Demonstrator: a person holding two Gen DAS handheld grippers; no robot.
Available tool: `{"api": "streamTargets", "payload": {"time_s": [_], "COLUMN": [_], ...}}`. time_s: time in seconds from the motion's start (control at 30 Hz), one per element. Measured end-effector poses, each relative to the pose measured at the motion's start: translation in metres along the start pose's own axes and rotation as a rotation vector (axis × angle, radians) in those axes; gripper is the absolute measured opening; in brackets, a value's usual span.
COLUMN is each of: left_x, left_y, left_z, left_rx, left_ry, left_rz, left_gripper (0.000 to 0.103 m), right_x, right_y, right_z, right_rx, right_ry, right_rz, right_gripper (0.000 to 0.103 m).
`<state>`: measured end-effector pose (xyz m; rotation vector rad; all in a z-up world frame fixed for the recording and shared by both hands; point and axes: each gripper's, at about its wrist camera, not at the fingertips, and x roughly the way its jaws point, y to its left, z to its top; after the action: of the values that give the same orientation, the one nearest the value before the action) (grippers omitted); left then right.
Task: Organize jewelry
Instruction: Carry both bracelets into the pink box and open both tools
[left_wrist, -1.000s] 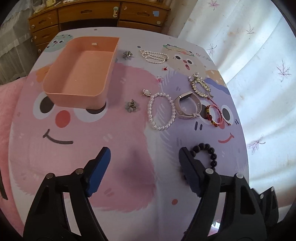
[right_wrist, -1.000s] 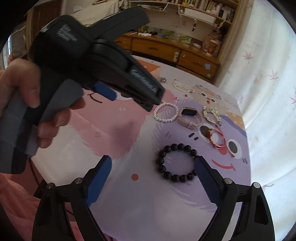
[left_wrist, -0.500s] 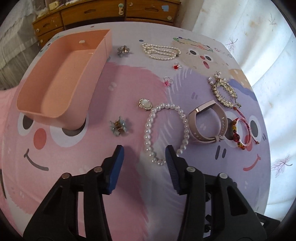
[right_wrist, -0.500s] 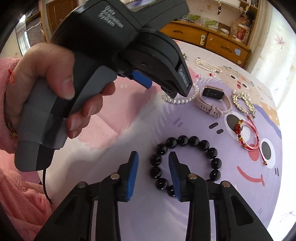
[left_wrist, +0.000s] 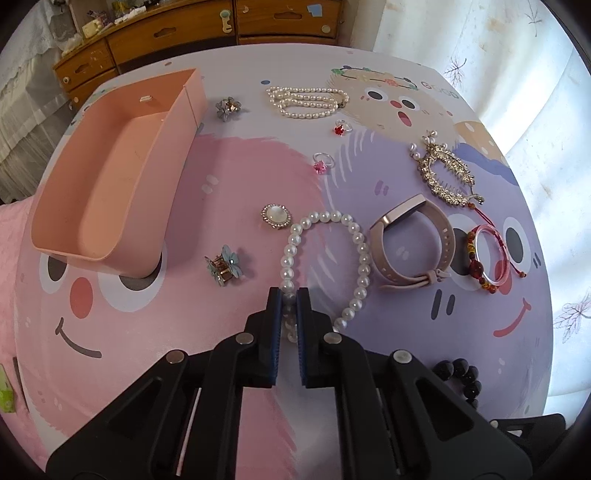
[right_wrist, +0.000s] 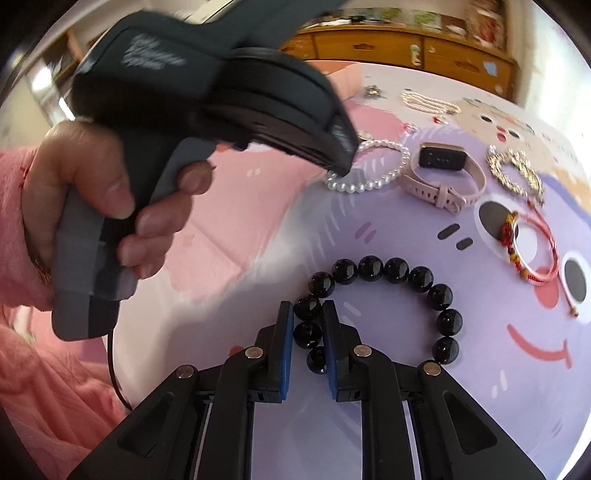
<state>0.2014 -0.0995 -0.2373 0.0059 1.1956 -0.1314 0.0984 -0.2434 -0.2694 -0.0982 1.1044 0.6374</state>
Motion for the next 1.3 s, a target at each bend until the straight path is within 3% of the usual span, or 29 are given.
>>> {"api": "streamTargets", "payload": {"time_s": [0.1, 0.13, 0.27, 0.4, 0.53, 0.63, 0.73, 0.93, 1.07, 1.17, 1.3], "left_x": [-0.002, -0.004, -0.015, -0.033, -0.055, -0.079, -0.103, -0.149, -0.165, -0.171, -0.169], "left_y": [0.005, 0.005, 0.002, -0.008, -0.015, -0.018, -0.017, 0.016, 0.054, 0.088, 0.132], "left_z": [-0.001, -0.001, 0.005, 0.008, 0.012, 0.014, 0.016, 0.024, 0.032, 0.040, 0.051], "left_rx": [-0.007, -0.009, 0.049, 0.160, 0.232, 0.265, 0.282, 0.224, 0.158, 0.105, 0.078], "left_ry": [0.036, 0.004, 0.018, -0.019, -0.053, -0.110, -0.172, -0.286, -0.323, -0.346, -0.374], "left_rz": [-0.015, -0.006, -0.014, -0.066, -0.147, -0.215, -0.262, -0.332, -0.310, -0.303, -0.237], "left_gripper": [0.005, 0.005, 0.005, 0.005, 0.005, 0.005, 0.005, 0.005, 0.005, 0.005, 0.005], "right_x": [0.000, 0.000, 0.001, 0.000, -0.007, -0.015, -0.040, -0.070, -0.088, -0.089, -0.080], "right_y": [-0.005, -0.007, -0.013, -0.017, -0.013, -0.011, 0.014, 0.029, 0.044, 0.057, 0.072], "right_z": [-0.001, -0.002, 0.000, 0.009, 0.009, 0.020, 0.020, 0.043, 0.065, 0.096, 0.136], "right_rx": [0.009, 0.024, 0.110, 0.151, 0.306, 0.345, 0.381, 0.448, 0.497, 0.469, 0.437], "right_ry": [-0.036, -0.047, -0.105, -0.154, -0.240, -0.245, -0.247, -0.270, -0.319, -0.345, -0.382], "right_rz": [-0.011, -0.008, -0.010, -0.076, -0.053, -0.107, -0.129, -0.109, -0.050, -0.035, -0.003], "right_gripper": [0.015, 0.015, 0.015, 0.015, 0.015, 0.015, 0.015, 0.015, 0.015, 0.015, 0.015]}}
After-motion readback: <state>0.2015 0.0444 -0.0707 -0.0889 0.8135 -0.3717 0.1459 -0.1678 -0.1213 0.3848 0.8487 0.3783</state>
